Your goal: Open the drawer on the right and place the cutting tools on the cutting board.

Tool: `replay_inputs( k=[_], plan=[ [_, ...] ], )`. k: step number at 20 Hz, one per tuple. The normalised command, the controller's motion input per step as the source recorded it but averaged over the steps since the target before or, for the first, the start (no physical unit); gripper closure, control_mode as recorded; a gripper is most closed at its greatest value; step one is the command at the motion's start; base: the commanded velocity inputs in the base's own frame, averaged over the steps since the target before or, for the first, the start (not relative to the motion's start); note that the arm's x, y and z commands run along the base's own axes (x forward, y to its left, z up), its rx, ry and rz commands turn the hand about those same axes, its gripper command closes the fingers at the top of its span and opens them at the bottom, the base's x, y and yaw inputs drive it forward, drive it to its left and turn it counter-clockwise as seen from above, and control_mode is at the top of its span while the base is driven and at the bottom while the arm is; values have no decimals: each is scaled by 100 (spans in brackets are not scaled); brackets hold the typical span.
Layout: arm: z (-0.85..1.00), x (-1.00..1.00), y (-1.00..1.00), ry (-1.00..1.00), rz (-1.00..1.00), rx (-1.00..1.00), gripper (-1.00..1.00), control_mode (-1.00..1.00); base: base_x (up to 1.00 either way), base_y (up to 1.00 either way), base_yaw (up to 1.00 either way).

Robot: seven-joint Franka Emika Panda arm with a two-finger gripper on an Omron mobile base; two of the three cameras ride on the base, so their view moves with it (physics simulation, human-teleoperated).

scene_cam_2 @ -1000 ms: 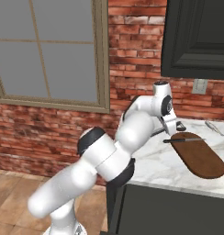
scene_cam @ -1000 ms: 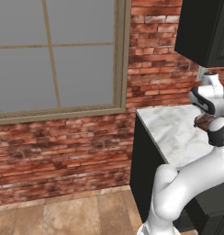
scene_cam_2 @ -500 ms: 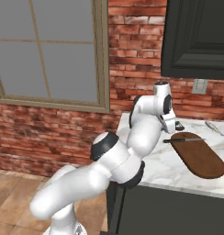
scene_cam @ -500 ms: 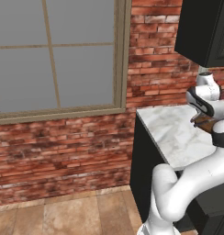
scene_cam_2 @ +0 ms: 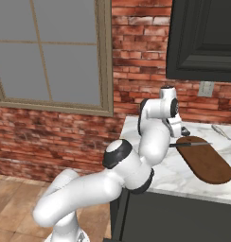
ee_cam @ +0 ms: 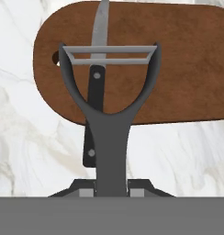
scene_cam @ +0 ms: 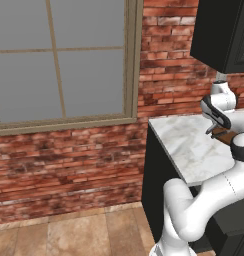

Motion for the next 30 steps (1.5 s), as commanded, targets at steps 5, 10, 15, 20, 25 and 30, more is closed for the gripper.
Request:
replay_inputs(
  k=[5,10,15,20,25,30],
  plan=[
    [0,0,-19,4,-2,0,100,-100,0,0,0],
    [0,0,-19,3,-5,0,100,-100,0,0,0],
    [-6,-11,-12,1,-6,0,100,-100,0,0,0],
    [-9,-21,-12,2,-5,0,100,-100,0,0,0],
    [-10,-36,-4,1,-5,0,100,-100,0,0,0],
    [-4,-33,0,0,-3,0,100,-100,0,0,0]
  ],
)
